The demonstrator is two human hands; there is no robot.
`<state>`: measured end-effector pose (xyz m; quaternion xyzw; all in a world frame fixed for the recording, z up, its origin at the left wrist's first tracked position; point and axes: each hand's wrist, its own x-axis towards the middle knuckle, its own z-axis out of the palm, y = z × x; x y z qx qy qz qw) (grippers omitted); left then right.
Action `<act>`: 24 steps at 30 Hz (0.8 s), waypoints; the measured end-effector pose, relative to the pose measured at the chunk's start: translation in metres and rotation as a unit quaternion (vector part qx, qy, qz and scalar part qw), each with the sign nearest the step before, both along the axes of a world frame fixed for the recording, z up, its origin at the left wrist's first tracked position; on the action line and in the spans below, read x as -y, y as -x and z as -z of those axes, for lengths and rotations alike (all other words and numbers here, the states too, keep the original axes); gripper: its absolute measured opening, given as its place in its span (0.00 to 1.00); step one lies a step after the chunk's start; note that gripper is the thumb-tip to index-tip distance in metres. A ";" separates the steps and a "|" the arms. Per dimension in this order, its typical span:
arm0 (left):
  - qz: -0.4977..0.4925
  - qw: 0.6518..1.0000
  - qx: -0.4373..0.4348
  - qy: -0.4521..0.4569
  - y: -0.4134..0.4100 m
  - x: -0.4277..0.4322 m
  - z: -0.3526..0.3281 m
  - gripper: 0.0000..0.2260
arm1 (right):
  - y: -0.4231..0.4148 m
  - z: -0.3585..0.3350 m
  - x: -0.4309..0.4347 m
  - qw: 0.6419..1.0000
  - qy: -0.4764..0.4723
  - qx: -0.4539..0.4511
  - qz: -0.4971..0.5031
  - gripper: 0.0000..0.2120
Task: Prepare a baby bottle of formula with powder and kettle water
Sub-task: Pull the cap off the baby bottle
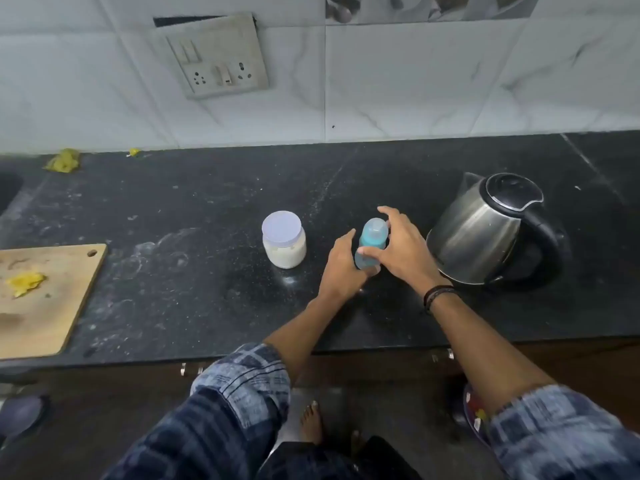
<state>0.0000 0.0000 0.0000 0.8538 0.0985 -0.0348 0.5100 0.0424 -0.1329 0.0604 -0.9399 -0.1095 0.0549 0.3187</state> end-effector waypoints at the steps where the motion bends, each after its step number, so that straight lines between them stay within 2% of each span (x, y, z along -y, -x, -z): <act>1: 0.001 1.000 0.003 0.007 -0.004 0.001 0.000 0.42 | -0.002 0.002 -0.001 1.000 0.002 0.006 -0.001 0.43; 7: -0.019 0.998 0.023 0.053 -0.017 0.011 0.007 0.33 | -0.012 0.011 0.001 1.000 0.018 0.002 -0.011 0.40; 13: -0.041 0.999 -0.003 0.005 -0.024 0.014 0.013 0.23 | -0.019 0.018 0.002 0.998 0.032 0.023 -0.045 0.33; 16: -0.051 0.999 0.004 -0.015 -0.021 0.017 0.014 0.23 | -0.025 0.018 0.005 0.997 0.031 0.025 -0.061 0.29; 24: -0.041 0.998 0.013 -0.044 -0.022 0.015 0.015 0.22 | -0.031 0.021 0.005 0.995 0.021 0.035 -0.094 0.29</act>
